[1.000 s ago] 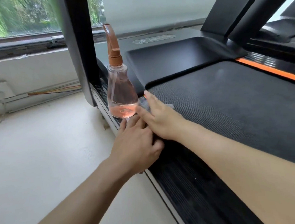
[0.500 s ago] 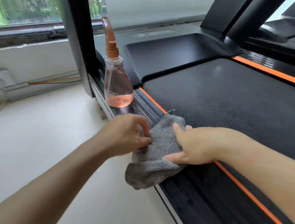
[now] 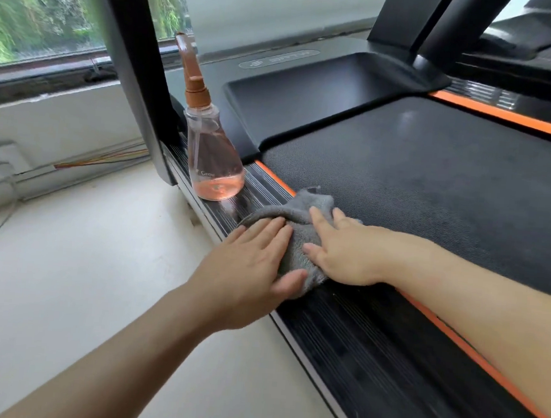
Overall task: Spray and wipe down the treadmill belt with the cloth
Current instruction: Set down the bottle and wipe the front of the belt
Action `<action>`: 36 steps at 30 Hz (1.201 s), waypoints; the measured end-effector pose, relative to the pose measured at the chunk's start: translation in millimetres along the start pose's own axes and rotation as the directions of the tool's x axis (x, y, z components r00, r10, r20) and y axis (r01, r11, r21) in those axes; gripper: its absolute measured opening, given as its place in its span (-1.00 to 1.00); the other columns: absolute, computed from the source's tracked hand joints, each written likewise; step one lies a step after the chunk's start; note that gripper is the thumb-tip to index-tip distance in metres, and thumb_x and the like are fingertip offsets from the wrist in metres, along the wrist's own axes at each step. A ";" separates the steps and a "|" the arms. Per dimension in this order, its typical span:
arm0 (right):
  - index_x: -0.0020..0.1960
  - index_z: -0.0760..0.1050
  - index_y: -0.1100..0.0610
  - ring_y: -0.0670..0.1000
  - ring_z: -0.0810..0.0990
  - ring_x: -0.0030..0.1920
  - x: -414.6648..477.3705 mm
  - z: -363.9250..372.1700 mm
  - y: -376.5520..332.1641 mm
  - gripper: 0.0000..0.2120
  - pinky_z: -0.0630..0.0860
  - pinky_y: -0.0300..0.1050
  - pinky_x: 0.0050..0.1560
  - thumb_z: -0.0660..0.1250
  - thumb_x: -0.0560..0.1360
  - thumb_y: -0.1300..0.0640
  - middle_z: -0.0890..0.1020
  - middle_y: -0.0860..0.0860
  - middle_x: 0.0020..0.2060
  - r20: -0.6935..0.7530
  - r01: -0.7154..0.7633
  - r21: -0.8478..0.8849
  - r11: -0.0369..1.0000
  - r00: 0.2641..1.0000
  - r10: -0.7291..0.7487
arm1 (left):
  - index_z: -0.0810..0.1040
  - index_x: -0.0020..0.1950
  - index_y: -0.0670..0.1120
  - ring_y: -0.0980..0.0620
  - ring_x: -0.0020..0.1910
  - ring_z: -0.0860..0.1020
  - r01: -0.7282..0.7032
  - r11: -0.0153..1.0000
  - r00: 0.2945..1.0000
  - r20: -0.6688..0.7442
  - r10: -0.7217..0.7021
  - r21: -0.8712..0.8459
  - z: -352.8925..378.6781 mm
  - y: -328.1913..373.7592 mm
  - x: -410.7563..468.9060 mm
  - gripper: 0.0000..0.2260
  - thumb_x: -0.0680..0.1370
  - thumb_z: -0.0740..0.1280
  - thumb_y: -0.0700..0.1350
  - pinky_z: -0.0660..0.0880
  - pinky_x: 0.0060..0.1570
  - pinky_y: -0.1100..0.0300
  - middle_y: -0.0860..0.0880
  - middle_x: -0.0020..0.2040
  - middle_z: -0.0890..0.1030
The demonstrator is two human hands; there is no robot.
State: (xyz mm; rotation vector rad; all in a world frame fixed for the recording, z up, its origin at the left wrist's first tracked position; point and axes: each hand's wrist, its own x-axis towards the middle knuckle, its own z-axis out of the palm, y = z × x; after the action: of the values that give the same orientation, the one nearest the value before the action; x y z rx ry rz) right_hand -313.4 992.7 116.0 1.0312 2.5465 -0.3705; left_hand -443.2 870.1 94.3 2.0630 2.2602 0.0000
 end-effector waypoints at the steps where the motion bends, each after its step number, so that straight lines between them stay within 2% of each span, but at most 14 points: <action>1: 0.61 -0.32 0.05 0.19 -0.11 0.60 -0.8 -0.3 6.1 -0.30 -0.06 0.19 0.56 -0.08 0.66 -0.24 -0.16 0.20 0.60 0.021 -0.024 -0.001 1.000 0.999 0.024 | -0.03 0.63 -0.08 0.05 0.60 -0.07 0.017 1.000 0.999 0.049 -0.019 0.023 0.7 2.9 5.0 -0.11 0.40 -0.31 0.38 -0.06 0.56 0.06 -0.02 0.64 -0.02; 6: 0.62 -0.20 0.12 0.15 -0.11 0.60 27.0 -3.1 12.8 -0.30 -0.09 0.18 0.56 -0.16 0.65 -0.27 -0.09 0.17 0.61 -0.025 -0.107 0.014 0.994 0.994 0.107 | -0.17 0.63 -0.06 0.08 0.59 -0.19 0.081 0.996 0.989 0.120 -0.086 0.047 -4.7 -0.5 48.4 -0.34 0.65 -0.06 0.25 -0.18 0.55 0.06 0.00 0.63 -0.17; 9: 0.63 -0.11 0.02 0.11 -0.09 0.61 53.2 -3.0 13.8 -0.42 -0.05 0.22 0.55 -0.20 0.68 -0.19 -0.03 0.11 0.62 -0.181 -0.074 0.093 0.993 0.979 0.090 | -0.13 0.63 -0.08 0.06 0.60 -0.16 0.144 0.989 0.983 0.109 -0.147 0.033 -5.1 -14.3 83.5 -0.37 0.66 -0.05 0.20 -0.15 0.54 0.03 -0.02 0.64 -0.14; 13: 0.61 0.05 -0.02 0.09 0.03 0.59 69.8 -1.7 16.0 -0.51 0.00 0.26 0.51 -0.16 0.71 -0.08 0.10 0.09 0.60 -0.235 -0.010 0.219 0.976 0.970 0.062 | 0.00 0.62 -0.09 0.05 0.60 -0.08 0.182 0.983 0.980 0.078 -0.183 0.022 -9.7 -14.5 106.2 -0.40 0.66 -0.10 0.20 -0.10 0.53 0.02 -0.02 0.64 -0.03; 14: 0.55 0.21 0.01 0.10 0.15 0.55 66.6 -2.5 17.3 -0.54 0.10 0.22 0.49 -0.12 0.71 -0.06 0.22 0.11 0.55 -0.256 0.031 0.193 0.981 0.966 0.020 | 0.06 0.61 -0.08 0.05 0.60 -0.03 0.154 0.987 0.986 0.056 -0.156 0.035 -11.5 -10.4 101.6 -0.36 0.62 -0.15 0.23 -0.06 0.52 0.04 -0.03 0.63 0.02; 16: 0.22 0.55 0.12 0.16 0.48 0.30 48.8 0.3 29.9 -0.64 0.36 0.05 0.25 0.05 0.69 -0.01 0.56 0.16 0.26 -0.375 0.158 0.153 0.975 0.923 -0.091 | 0.11 0.60 -0.07 0.07 0.59 0.02 0.045 0.998 0.999 0.020 -0.046 0.036 -5.9 5.7 79.8 -0.18 0.43 -0.28 0.27 -0.02 0.51 0.08 -0.01 0.62 0.09; 18: -0.06 0.66 0.12 0.11 0.62 0.00 18.4 -1.3 52.3 -0.72 0.41 -0.03 0.01 0.25 0.61 -0.01 0.69 0.08 -0.10 -0.423 0.252 0.157 0.955 0.891 -0.166 | 0.00 0.63 -0.04 0.10 0.59 -0.06 -0.054 0.998 0.998 0.037 0.055 -0.027 -0.3 29.0 54.3 -0.10 0.32 -0.33 0.26 -0.12 0.54 0.08 0.03 0.64 0.00; 22: -0.25 0.71 0.01 -0.19 0.58 -0.35 -45.8 -1.9 94.9 -0.86 0.47 -0.26 -0.26 0.49 0.45 -0.01 0.67 -0.08 -0.40 -0.235 0.208 0.329 0.921 0.963 -0.133 | -0.06 0.63 -0.04 0.07 0.60 -0.11 -0.241 0.969 0.969 0.046 0.243 -0.056 7.5 81.4 20.1 -0.17 0.38 -0.29 0.24 -0.22 0.52 0.07 0.02 0.64 -0.05; 24: -0.31 0.69 0.06 -0.16 0.50 -0.45 -66.3 1.4 104.4 -0.83 0.43 -0.28 -0.38 0.53 0.42 0.02 0.62 -0.01 -0.48 -0.169 0.150 0.435 0.888 0.982 -0.083 | -0.05 0.63 -0.04 0.07 0.60 -0.10 -0.286 0.958 0.956 0.059 0.288 -0.037 10.3 97.0 12.1 -0.19 0.41 -0.27 0.25 -0.23 0.52 0.06 0.01 0.64 -0.03; 26: -0.32 0.67 0.15 -0.09 0.47 -0.50 -78.1 1.0 107.4 -0.80 0.41 -0.21 -0.47 0.54 0.42 0.08 0.55 0.05 -0.53 -0.203 0.139 0.549 0.824 0.979 -0.029 | 0.01 0.63 -0.04 0.08 0.60 -0.05 -0.303 0.948 0.950 0.047 0.308 -0.100 9.3 101.4 13.0 -0.19 0.42 -0.22 0.28 -0.18 0.55 0.06 0.00 0.63 0.03; 29: -0.29 0.64 0.25 -0.12 0.39 -0.59 -80.8 -4.0 105.4 -0.82 0.31 -0.29 -0.57 0.54 0.43 0.18 0.50 -0.03 -0.59 -0.359 0.229 0.739 0.634 0.930 0.082 | 0.41 0.45 -0.19 0.00 0.44 0.33 -0.320 0.875 0.947 -0.147 0.285 -0.365 -2.1 95.4 13.3 -0.37 0.52 0.06 0.16 0.18 0.47 0.08 -0.15 0.44 0.44; 31: -0.24 0.65 0.26 -0.18 0.41 -0.58 -77.2 -7.0 99.8 -0.86 0.34 -0.31 -0.55 0.53 0.43 0.22 0.53 -0.09 -0.58 -0.452 0.315 0.768 0.558 0.884 0.122 | 0.58 0.27 -0.14 -0.05 0.25 0.48 -0.212 0.887 0.949 -0.302 0.088 -0.409 -3.7 80.5 7.6 -0.57 0.55 0.17 0.08 0.33 0.33 0.07 -0.12 0.24 0.58; 33: -0.19 0.68 0.23 -0.23 0.49 -0.48 -72.6 -8.4 93.8 -0.94 0.44 -0.35 -0.38 0.53 0.43 0.25 0.60 -0.14 -0.49 -0.531 0.387 0.746 0.543 0.837 0.134 | 0.59 0.24 0.02 -0.05 0.18 0.49 0.041 0.927 0.966 -0.224 -0.132 -0.372 -9.5 66.4 -3.5 -0.73 0.58 0.28 0.02 0.39 0.26 0.06 -0.03 0.13 0.55; 36: -0.09 0.71 0.16 -0.08 0.62 -0.07 -63.1 -4.8 90.9 -0.93 0.42 -0.31 0.07 0.51 0.42 0.24 0.69 -0.03 -0.14 -0.682 0.413 0.529 0.741 0.727 0.082 | 0.57 0.06 0.12 -0.02 -0.02 0.52 0.227 0.918 0.967 -0.040 -0.253 -0.324 -21.6 60.4 -16.9 -0.79 0.53 0.34 -0.19 0.45 0.03 0.14 -0.01 -0.08 0.56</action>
State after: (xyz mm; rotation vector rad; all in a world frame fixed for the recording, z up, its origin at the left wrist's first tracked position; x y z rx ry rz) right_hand -208.2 1019.2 137.9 1.3378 3.2868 -1.2360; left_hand -383.0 860.0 120.2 1.6443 2.3592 0.4116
